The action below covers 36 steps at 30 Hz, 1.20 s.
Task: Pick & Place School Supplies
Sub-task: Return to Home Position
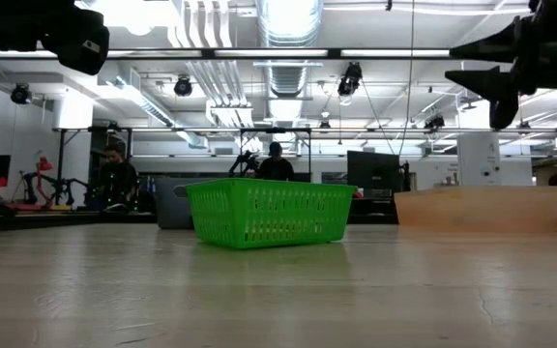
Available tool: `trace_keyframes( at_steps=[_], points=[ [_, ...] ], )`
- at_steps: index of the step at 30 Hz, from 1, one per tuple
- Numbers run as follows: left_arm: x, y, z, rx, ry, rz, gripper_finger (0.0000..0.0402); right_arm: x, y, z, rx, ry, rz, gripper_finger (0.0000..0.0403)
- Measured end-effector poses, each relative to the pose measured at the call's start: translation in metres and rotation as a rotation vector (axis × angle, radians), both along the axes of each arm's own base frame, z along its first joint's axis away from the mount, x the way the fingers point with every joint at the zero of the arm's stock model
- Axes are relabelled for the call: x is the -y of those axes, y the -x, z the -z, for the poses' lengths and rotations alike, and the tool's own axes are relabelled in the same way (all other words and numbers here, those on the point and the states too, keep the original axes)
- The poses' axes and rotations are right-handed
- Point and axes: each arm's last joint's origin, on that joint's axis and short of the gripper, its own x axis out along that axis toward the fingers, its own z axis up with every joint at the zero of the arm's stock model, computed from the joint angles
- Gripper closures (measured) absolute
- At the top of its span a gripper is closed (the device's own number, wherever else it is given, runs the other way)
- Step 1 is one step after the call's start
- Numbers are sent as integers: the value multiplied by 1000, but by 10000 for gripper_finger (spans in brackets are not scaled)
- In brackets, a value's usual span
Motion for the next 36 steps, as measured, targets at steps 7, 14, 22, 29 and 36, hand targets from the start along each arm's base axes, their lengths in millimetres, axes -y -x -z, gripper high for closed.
trace_keyframes(
  at_steps=[7, 14, 22, 29, 36],
  points=[
    [0, 0, 0, 0, 0, 0, 252, 0, 5, -4, 34, 58, 12, 238],
    [0, 0, 0, 0, 0, 1, 252, 1, 6, -1, -2, 60, 10, 234],
    [0, 0, 0, 5, -21, 1, 252, 1, 4, 5, -47, 6, 5, 241],
    [0, 0, 0, 28, -100, 7, 252, 1, 5, 5, -44, -8, 24, 238],
    [-3, 1, 0, 2, -41, -87, 252, 1, 5, 5, -34, -34, 21, 234]
  ],
)
